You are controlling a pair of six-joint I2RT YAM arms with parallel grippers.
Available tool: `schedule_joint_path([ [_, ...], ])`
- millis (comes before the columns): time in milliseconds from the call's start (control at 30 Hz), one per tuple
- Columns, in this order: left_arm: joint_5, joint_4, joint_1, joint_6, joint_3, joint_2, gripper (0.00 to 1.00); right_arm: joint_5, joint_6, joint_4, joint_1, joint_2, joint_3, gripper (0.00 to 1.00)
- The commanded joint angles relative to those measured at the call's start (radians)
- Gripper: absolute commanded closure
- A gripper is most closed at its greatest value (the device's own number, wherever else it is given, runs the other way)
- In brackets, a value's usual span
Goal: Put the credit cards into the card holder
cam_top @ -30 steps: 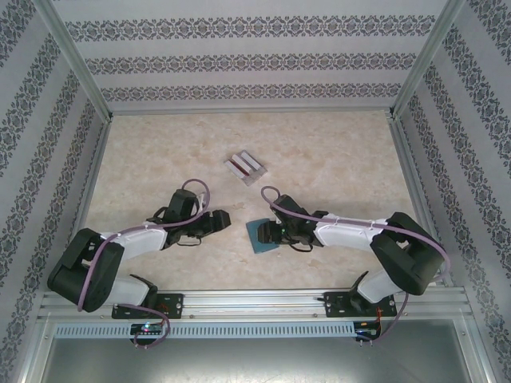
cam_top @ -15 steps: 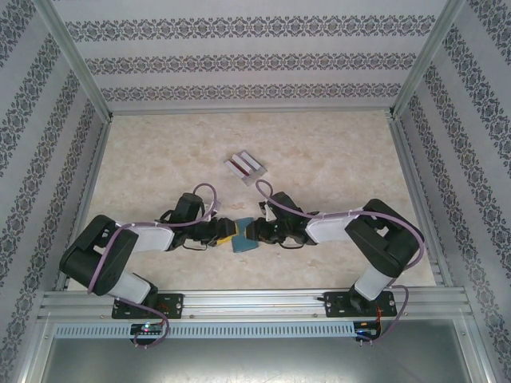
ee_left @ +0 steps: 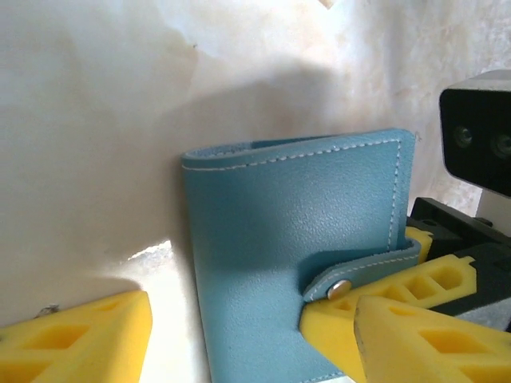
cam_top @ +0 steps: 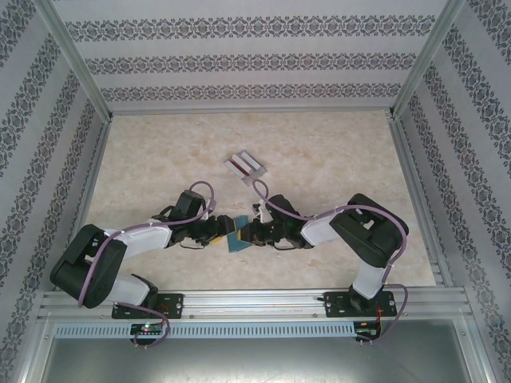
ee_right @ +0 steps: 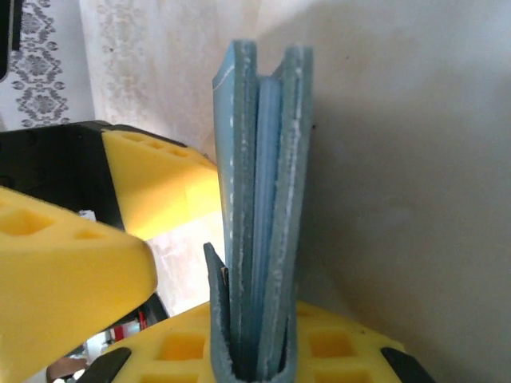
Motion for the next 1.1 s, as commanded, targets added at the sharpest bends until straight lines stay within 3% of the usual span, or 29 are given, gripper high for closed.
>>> schedule_joint_path([
  [0, 0.002, -0.017, -0.005, -0.015, -0.013, -0.043, 0.32, -0.065, 0.077, 0.213, -0.017, -0.013, -0.031, 0.95],
  [133, 0.075, 0.034, 0.045, -0.082, -0.024, -0.156, 0.39, -0.097, 0.132, 0.320, -0.021, -0.068, -0.046, 1.00],
  [300, 0.151, 0.084, 0.105, -0.152, -0.002, -0.281, 0.35, -0.124, 0.212, 0.418, -0.027, -0.117, -0.047, 1.00],
  [433, 0.162, 0.106, 0.108, -0.181, 0.018, -0.301, 0.39, -0.147, 0.257, 0.470, -0.032, -0.138, -0.032, 1.00],
  [533, 0.162, 0.132, 0.109, -0.195, 0.025, -0.286, 0.52, -0.139, 0.278, 0.470, -0.042, -0.146, -0.028, 1.00],
  [600, 0.171, 0.203, 0.109, -0.221, 0.020, -0.276, 0.82, -0.141, 0.272, 0.465, -0.045, -0.136, -0.023, 1.00],
  [667, 0.182, 0.230, 0.109, -0.225, 0.028, -0.272, 1.00, -0.139, 0.258, 0.452, -0.047, -0.119, -0.016, 0.92],
  [733, 0.184, 0.206, 0.109, -0.202, 0.044, -0.278, 1.00, -0.129, 0.250, 0.433, -0.055, -0.105, -0.017, 0.67],
  [800, 0.159, 0.127, 0.109, -0.157, 0.062, -0.295, 1.00, -0.098, 0.209, 0.385, -0.074, -0.119, -0.045, 0.49],
  [900, 0.087, -0.095, 0.109, -0.044, 0.120, -0.305, 1.00, -0.013, 0.083, 0.242, -0.104, -0.178, -0.101, 0.39],
  [1067, 0.034, -0.218, 0.105, 0.001, 0.153, -0.293, 1.00, 0.162, -0.144, -0.095, -0.042, -0.296, -0.062, 0.40],
])
